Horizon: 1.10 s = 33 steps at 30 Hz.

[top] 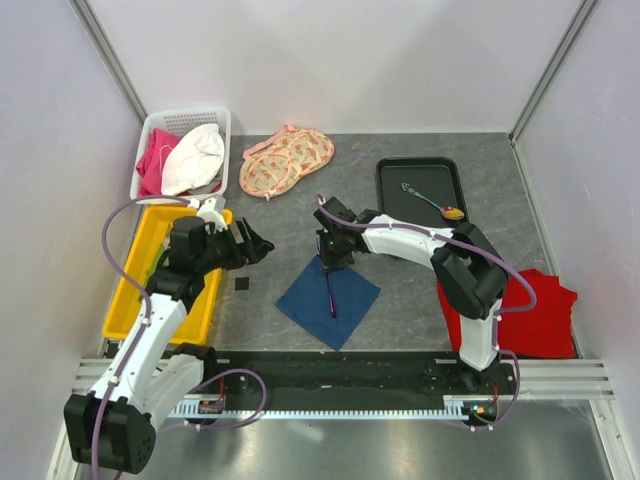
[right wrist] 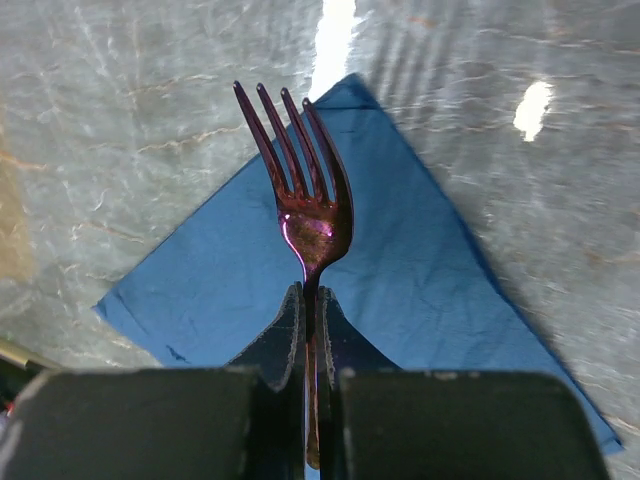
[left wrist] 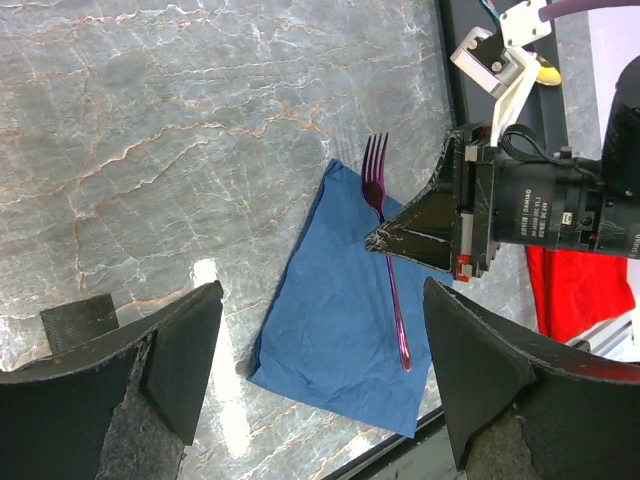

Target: Place the utensils on the paper napkin and roll it up

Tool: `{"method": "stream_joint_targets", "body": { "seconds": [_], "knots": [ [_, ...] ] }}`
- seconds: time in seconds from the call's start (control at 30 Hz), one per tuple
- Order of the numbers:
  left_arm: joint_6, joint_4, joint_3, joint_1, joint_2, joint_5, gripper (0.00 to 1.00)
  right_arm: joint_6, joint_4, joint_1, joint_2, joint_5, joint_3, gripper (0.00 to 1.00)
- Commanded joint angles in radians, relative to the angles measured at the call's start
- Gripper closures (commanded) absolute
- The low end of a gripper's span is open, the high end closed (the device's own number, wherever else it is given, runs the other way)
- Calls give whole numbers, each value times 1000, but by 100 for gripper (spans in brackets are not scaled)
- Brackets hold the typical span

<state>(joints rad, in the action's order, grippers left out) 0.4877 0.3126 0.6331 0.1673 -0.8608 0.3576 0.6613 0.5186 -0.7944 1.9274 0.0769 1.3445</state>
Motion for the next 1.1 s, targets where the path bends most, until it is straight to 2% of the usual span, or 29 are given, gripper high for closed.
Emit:
{"method": "stream_joint_targets", "body": {
  "seconds": [0.0, 0.13, 0.43, 0.83, 1.07],
  "knots": [
    [5, -52, 40, -20, -10, 41, 12, 46, -5, -2, -33, -65, 41, 100],
    [37, -78, 50, -32, -35, 49, 12, 81, -23, -3, -30, -40, 12, 100],
    [84, -112, 37, -45, -49, 66, 12, 83, -3, 6, 39, -23, 96, 100],
    [81, -127, 11, -61, -55, 87, 11, 106, 12, 18, 96, 9, 105, 98],
    [80, -132, 4, -72, -66, 95, 11, 118, 14, 29, 117, 21, 108, 78]
  ]
}}
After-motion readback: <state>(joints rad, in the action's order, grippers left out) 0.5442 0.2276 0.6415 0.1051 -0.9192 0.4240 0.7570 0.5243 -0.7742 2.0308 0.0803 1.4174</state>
